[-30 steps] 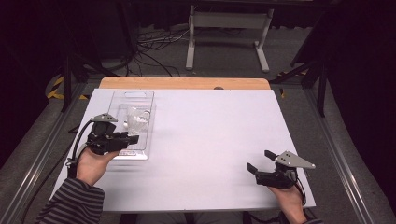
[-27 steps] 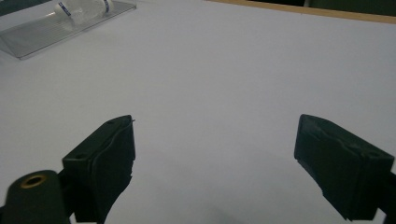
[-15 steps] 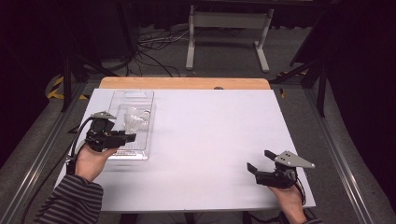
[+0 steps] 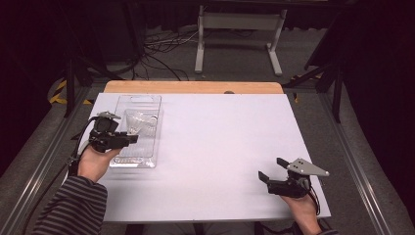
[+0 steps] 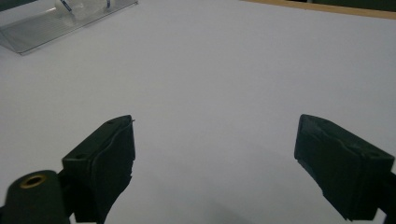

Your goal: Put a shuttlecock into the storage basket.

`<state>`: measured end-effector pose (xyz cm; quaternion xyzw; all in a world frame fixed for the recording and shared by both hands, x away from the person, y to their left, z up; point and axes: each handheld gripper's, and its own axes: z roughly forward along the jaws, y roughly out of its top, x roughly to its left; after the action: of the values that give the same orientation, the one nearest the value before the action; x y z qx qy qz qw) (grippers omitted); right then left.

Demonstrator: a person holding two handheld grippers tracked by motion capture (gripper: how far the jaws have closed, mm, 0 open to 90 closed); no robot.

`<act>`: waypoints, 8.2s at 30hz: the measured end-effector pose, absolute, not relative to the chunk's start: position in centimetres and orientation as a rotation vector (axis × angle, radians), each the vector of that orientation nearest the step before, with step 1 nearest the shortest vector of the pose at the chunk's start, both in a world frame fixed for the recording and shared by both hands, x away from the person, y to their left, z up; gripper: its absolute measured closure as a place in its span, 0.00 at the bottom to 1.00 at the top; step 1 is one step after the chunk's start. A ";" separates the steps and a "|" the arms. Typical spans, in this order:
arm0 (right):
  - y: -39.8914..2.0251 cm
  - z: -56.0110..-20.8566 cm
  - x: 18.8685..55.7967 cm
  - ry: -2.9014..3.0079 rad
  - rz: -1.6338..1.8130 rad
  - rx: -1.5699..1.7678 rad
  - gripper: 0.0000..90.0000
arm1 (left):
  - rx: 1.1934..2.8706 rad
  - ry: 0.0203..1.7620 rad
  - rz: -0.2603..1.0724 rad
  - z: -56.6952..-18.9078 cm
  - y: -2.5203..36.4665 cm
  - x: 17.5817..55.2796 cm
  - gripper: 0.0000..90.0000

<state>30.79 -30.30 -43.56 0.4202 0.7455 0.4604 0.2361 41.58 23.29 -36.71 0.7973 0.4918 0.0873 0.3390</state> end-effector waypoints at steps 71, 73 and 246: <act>-30.2 -43.6 30.8 2.061 1.263 1.144 0.14 | 2.114 1.590 0.189 -40.1 24.5 47.4 0.66; -30.2 -43.6 30.8 2.061 1.266 1.143 0.14 | 2.100 1.590 0.189 -40.0 24.5 47.4 0.62; -30.2 -43.6 30.7 2.057 1.266 1.150 0.14 | 1.904 1.253 0.397 -40.6 25.9 34.3 0.24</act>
<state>30.72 -30.24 -43.58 0.4183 0.7480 0.4605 0.2310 34.29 25.92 -40.55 0.7534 0.4958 0.1572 0.4022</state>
